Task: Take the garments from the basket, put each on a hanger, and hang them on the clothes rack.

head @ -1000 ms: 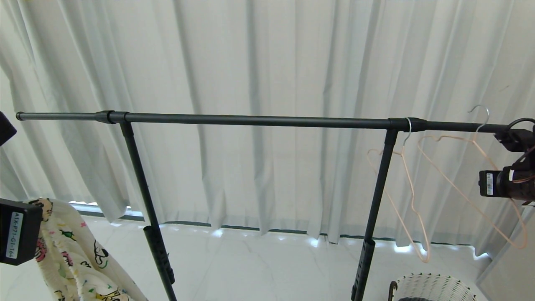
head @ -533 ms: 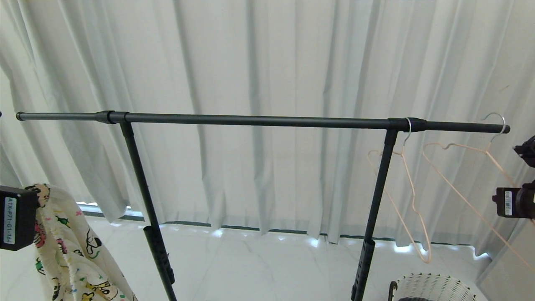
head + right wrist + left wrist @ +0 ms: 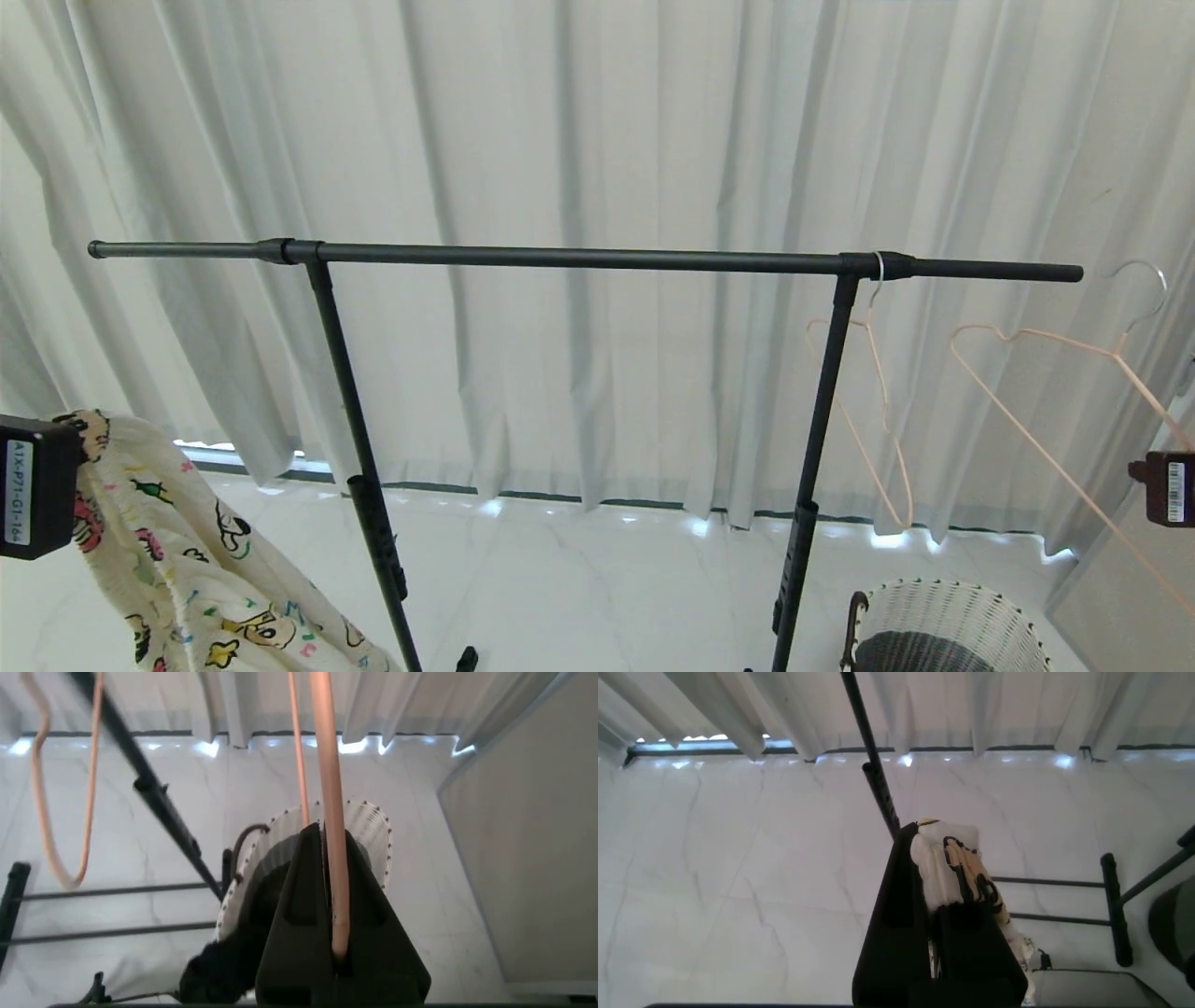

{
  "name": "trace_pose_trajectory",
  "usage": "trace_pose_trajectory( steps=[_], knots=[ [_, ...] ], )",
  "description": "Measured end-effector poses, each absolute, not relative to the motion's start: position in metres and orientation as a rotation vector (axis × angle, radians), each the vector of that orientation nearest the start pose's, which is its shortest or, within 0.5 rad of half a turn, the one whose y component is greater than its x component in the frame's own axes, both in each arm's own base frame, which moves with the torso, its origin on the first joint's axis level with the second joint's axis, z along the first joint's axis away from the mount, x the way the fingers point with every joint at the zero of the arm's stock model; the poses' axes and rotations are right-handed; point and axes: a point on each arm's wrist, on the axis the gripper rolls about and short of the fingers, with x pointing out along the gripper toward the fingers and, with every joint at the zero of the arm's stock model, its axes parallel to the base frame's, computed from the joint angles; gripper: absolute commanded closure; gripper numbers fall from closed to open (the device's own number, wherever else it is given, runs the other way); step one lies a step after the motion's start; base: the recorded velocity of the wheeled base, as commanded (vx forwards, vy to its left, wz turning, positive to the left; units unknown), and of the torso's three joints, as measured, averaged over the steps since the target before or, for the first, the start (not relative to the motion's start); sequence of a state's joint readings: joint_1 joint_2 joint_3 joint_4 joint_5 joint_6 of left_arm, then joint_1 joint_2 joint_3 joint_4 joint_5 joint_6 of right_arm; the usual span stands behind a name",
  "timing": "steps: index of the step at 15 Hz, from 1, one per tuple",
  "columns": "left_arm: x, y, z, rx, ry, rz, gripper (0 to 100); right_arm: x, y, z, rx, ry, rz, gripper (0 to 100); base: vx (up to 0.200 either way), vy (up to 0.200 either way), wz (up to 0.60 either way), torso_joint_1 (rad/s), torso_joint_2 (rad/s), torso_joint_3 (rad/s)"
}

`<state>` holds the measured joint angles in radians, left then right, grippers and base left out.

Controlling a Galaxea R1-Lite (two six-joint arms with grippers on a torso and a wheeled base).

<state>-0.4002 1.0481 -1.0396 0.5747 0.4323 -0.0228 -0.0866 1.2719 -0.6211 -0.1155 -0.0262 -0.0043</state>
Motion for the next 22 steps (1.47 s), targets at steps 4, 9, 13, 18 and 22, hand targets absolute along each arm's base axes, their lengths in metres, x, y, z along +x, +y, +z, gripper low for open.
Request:
trace_pose_trajectory(
  steps=[4,9,13,18,22],
  knots=[
    [0.105,-0.034,0.278,0.215,0.535,0.036,100,0.175,-0.009,0.190,0.000,0.527,-0.072,100,-0.200,0.000,0.00,0.004,0.00,0.002],
    [0.106,-0.035,0.268,0.230,0.568,0.036,100,0.155,0.002,0.192,-0.015,0.544,-0.011,100,-0.200,0.000,0.00,0.000,0.00,0.001],
    [0.109,-0.036,0.262,0.224,0.553,0.036,100,0.145,0.008,0.198,-0.024,0.509,0.041,100,-0.050,0.000,0.00,0.001,0.00,0.002],
    [0.110,-0.037,0.258,0.229,0.563,0.033,100,0.136,0.025,0.203,-0.046,0.472,0.181,100,0.000,0.080,0.00,0.000,0.00,0.002],
    [0.111,-0.037,0.258,0.229,0.565,0.033,100,0.132,0.035,0.204,-0.055,0.464,0.279,100,0.000,0.200,0.00,0.005,0.00,-0.004]
  ],
)
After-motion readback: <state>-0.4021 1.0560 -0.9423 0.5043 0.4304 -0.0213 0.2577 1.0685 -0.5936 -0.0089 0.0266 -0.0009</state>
